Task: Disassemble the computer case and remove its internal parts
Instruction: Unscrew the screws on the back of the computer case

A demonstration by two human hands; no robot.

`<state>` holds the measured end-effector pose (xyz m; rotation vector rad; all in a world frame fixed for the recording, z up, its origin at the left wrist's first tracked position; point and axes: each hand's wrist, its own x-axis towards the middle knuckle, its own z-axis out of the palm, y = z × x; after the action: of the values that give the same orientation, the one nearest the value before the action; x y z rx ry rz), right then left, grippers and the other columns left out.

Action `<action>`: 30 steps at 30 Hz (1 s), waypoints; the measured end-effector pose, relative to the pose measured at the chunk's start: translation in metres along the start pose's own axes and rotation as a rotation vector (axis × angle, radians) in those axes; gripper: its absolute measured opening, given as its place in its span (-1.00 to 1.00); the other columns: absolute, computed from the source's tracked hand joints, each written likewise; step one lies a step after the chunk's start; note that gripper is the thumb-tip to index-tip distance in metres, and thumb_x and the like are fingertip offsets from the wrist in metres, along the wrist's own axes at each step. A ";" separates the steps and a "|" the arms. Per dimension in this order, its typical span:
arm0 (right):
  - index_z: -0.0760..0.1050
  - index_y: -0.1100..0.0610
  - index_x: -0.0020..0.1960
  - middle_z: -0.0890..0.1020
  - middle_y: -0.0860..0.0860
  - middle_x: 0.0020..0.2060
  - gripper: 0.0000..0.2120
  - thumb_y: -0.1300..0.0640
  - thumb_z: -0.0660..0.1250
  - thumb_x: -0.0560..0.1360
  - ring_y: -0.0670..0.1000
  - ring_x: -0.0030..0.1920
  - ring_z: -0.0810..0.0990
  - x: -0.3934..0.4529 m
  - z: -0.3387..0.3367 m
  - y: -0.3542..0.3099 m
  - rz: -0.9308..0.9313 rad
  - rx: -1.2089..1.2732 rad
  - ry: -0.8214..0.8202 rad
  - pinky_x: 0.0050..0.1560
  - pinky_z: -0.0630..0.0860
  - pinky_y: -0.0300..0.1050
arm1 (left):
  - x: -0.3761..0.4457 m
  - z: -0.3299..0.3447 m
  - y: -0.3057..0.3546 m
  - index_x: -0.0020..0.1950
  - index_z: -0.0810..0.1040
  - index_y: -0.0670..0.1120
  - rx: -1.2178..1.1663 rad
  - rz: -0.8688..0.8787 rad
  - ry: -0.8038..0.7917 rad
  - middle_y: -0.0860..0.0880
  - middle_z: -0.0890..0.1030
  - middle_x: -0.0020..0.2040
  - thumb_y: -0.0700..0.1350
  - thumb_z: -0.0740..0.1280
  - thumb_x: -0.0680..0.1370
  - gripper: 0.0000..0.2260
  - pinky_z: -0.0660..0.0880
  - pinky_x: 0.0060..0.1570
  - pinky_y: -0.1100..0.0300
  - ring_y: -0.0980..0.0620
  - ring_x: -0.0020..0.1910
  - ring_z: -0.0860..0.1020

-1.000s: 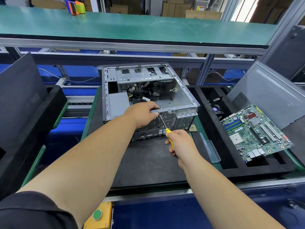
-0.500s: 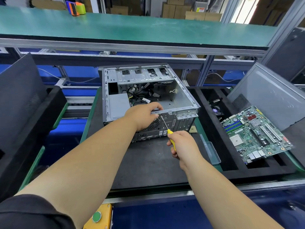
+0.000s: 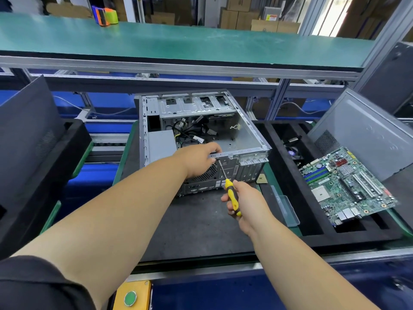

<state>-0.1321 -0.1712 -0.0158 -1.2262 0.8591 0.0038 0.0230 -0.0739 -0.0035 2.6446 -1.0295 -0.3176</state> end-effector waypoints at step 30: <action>0.49 0.16 -0.07 0.54 0.03 -0.37 -0.89 0.17 0.21 0.54 -0.07 -0.48 0.37 0.010 -0.006 0.002 -0.073 -0.087 -0.010 -0.42 0.29 -0.18 | 0.029 -0.044 0.037 0.03 0.36 -0.06 0.384 0.158 -0.354 -0.15 0.42 0.16 -0.14 0.16 0.63 -0.98 0.41 0.03 0.02 -0.09 -0.05 0.42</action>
<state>-0.1294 -0.1794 -0.0241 -1.3376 0.8123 -0.0117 0.0343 -0.1123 0.0478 2.8781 -1.5375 -0.6256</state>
